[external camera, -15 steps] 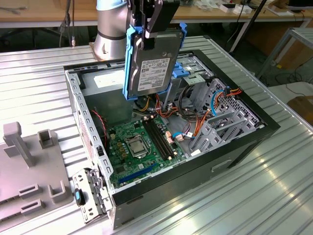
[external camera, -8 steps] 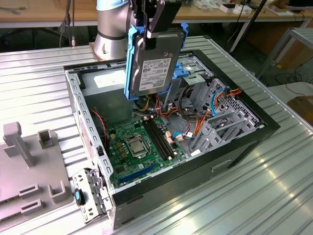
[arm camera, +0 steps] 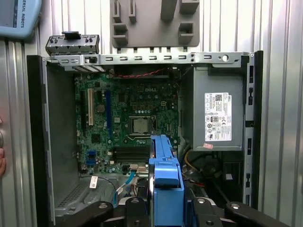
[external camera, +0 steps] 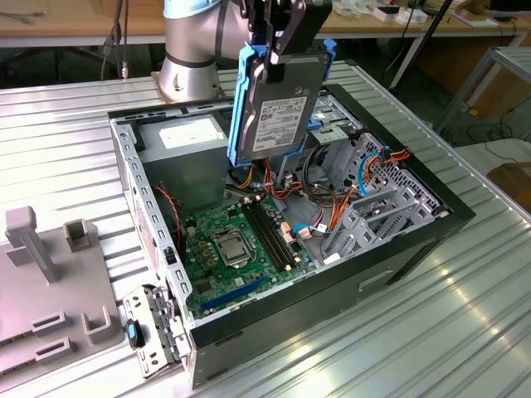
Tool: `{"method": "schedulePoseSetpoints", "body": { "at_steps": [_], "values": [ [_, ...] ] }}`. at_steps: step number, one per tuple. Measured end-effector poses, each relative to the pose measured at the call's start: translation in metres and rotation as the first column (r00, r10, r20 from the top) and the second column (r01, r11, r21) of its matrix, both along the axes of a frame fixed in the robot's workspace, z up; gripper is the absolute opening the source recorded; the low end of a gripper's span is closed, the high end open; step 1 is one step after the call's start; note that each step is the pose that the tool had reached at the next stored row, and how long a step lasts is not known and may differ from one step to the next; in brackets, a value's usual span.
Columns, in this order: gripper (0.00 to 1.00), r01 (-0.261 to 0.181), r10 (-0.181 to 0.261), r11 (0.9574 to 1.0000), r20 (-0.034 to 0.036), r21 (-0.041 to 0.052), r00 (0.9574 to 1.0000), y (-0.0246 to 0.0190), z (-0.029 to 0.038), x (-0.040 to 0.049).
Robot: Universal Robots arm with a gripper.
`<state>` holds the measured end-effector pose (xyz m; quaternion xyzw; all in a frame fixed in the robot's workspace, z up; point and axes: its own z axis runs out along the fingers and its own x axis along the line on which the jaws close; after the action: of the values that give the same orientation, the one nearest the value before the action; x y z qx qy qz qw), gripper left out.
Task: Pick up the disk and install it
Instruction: 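Insert the disk into the insertion slot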
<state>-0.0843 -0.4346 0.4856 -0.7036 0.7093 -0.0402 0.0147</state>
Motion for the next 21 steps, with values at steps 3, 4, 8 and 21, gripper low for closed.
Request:
{"method": "schedulePoseSetpoints", "body": {
  "at_steps": [3, 4, 8, 21],
  "values": [
    [0.37, 0.000, 0.000, 1.0000, -0.0002, 0.0000, 1.0000, -0.0058, 0.0000, 0.0042],
    [0.37, 0.000, 0.000, 1.0000, -0.0003, 0.0000, 1.0000, -0.0120, 0.0000, 0.0043],
    [0.37, 0.000, 0.000, 1.0000, -0.0005, 0.0000, 1.0000, -0.0238, 0.0000, 0.0049],
    [0.37, 0.000, 0.000, 1.0000, -0.0032, 0.0001, 1.0000, -0.0375, -0.0008, 0.0353]
  ]
}}
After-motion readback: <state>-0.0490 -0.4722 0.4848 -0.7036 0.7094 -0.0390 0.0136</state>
